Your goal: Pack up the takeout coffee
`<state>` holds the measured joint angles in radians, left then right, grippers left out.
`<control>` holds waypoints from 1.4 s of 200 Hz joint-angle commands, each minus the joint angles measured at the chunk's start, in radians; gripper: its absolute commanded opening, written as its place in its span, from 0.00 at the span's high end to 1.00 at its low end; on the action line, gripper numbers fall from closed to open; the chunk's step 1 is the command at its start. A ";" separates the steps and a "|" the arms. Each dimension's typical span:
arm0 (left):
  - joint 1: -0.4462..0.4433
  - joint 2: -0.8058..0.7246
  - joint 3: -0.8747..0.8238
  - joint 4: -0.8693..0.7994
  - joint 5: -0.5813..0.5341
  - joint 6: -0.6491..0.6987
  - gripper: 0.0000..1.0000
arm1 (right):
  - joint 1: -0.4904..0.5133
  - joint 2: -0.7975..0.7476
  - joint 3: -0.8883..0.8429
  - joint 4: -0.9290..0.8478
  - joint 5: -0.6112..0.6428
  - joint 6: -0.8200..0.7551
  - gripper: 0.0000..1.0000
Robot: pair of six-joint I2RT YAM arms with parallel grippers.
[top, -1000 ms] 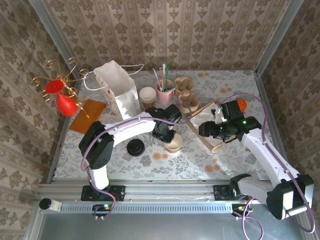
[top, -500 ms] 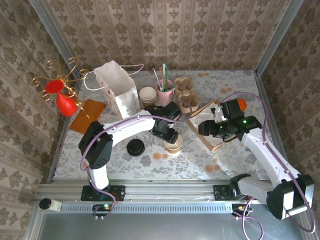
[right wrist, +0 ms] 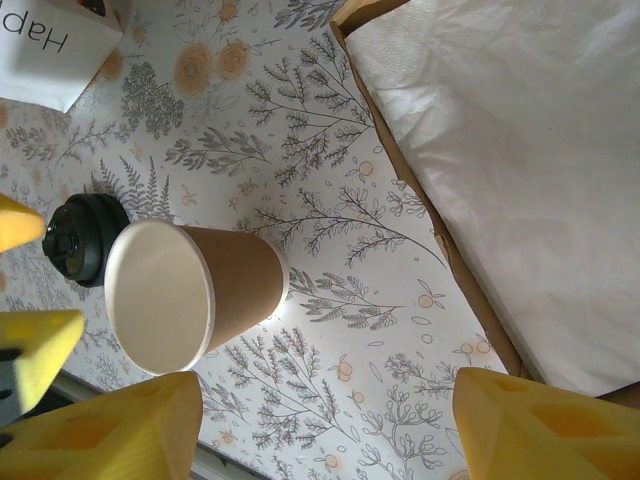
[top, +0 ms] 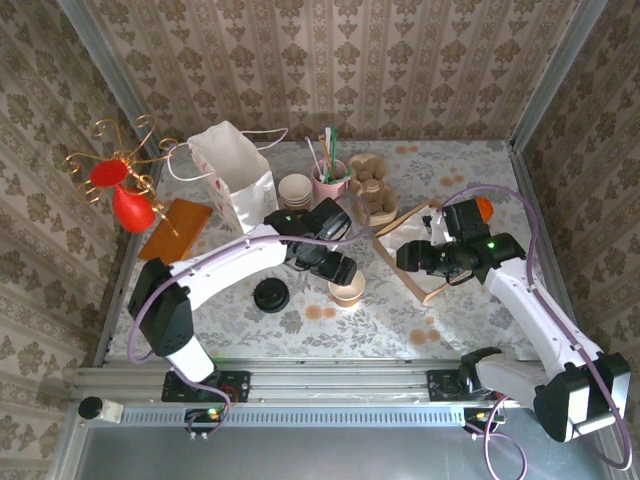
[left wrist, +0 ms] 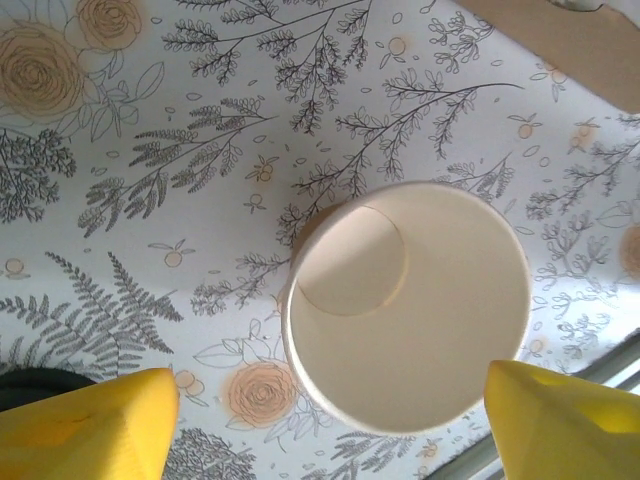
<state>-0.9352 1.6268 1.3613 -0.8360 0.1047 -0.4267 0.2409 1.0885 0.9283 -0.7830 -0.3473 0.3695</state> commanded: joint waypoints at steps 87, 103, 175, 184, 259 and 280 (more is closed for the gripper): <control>0.038 -0.160 -0.054 0.025 -0.047 -0.027 0.02 | 0.011 -0.009 0.003 0.009 0.006 -0.009 0.24; 0.054 -0.220 -0.093 0.031 -0.112 -0.051 0.00 | 0.012 -0.014 -0.006 0.013 0.009 -0.008 0.24; 0.233 -0.346 -0.283 -0.026 -0.143 -0.123 0.00 | 0.036 0.054 0.018 0.041 -0.014 -0.011 0.09; 0.236 -0.327 -0.282 -0.050 -0.150 -0.120 0.00 | 0.045 0.068 0.021 0.041 -0.013 -0.012 0.05; 0.248 -0.288 -0.331 -0.116 -0.135 -0.118 0.00 | 0.076 0.090 0.033 0.035 0.008 -0.024 0.00; 0.247 -0.270 -0.350 -0.109 -0.129 -0.118 0.00 | 0.077 0.091 0.031 0.034 0.011 -0.026 0.00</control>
<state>-0.6975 1.3376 1.0370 -0.9150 -0.0265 -0.5308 0.3092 1.1759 0.9287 -0.7433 -0.3473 0.3645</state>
